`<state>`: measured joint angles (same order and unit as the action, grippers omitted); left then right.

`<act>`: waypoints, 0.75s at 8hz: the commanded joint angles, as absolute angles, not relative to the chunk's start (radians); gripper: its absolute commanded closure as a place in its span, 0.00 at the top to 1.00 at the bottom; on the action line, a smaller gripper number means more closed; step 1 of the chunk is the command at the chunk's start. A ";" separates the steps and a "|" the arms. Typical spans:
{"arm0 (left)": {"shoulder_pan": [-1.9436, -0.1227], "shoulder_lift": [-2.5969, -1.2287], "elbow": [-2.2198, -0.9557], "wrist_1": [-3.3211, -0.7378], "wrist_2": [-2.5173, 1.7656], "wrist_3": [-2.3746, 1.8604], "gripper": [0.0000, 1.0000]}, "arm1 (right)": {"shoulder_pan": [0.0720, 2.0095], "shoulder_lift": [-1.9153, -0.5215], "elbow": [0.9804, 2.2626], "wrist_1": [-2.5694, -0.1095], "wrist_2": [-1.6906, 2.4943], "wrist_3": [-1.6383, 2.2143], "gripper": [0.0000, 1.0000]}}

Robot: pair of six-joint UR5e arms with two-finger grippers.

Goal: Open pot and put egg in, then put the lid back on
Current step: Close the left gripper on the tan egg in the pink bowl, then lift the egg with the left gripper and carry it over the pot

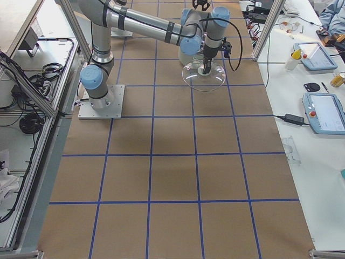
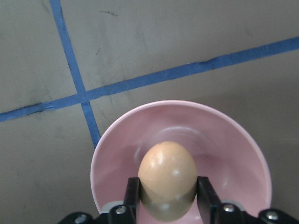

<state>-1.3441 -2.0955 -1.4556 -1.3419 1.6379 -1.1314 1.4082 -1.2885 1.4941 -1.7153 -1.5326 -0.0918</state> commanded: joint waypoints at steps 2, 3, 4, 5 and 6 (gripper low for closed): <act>-1.361 -1.964 -1.451 -1.396 1.643 -1.178 0.00 | 1.408 -1.289 1.494 -1.710 -1.531 -0.094 0.00; -1.380 -1.929 -1.451 -1.396 1.635 -1.224 0.00 | 1.408 -1.289 1.494 -1.709 -1.531 -0.092 0.00; -1.443 -1.904 -1.451 -1.391 1.637 -1.236 0.00 | 1.408 -1.289 1.494 -1.707 -1.537 -0.094 0.00; -1.518 -1.901 -1.451 -1.359 1.640 -1.282 0.00 | 1.408 -1.289 1.494 -1.707 -1.540 -0.095 0.00; -1.572 -1.902 -1.451 -1.320 1.638 -1.314 0.00 | 1.408 -1.289 1.494 -1.707 -1.546 -0.092 0.00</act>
